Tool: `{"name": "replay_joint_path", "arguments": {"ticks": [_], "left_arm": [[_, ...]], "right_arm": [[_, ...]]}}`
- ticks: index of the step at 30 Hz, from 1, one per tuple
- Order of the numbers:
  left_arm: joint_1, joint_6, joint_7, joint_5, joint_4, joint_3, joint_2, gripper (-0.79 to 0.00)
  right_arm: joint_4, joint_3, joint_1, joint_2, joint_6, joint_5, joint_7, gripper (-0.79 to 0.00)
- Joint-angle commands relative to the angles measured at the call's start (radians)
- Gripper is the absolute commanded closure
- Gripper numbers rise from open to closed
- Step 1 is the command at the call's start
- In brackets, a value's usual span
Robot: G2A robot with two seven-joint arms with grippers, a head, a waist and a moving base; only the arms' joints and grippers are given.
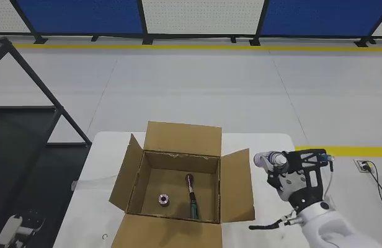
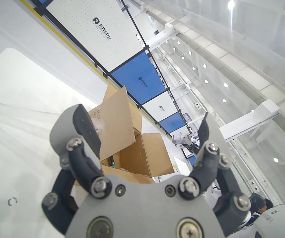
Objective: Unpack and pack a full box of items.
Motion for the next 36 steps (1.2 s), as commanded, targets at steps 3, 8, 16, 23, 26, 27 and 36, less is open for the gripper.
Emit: {"name": "replay_joint_path", "arguments": {"ticks": [3,8,16,23,26,27,36], "left_arm": [[0.000,0.000,0.000,0.000,0.000,0.000,0.000,-0.785],[0.000,0.000,0.000,0.000,0.000,0.000,0.000,-0.785],[0.000,0.000,0.000,0.000,0.000,0.000,0.000,-0.785],[0.000,0.000,0.000,0.000,0.000,0.000,0.000,-0.785],[0.000,0.000,0.000,0.000,0.000,0.000,0.000,-0.785],[0.000,0.000,0.000,0.000,0.000,0.000,0.000,-0.785],[0.000,0.000,0.000,0.000,0.000,0.000,0.000,-0.785]], "right_arm": [[0.012,0.146,-0.159,-0.001,0.031,0.113,-0.058,0.000],[0.184,0.250,-0.232,-0.002,0.005,0.226,-0.164,0.000],[0.490,0.210,-0.113,0.003,-0.059,0.250,-0.233,0.000],[0.660,0.143,0.035,0.009,-0.039,0.185,-0.198,0.000],[0.695,0.127,0.070,0.011,-0.016,0.149,-0.176,0.000],[0.699,0.124,0.075,0.012,-0.010,0.142,-0.172,0.000],[0.716,0.113,0.081,0.018,0.027,0.093,-0.143,0.000]]}}
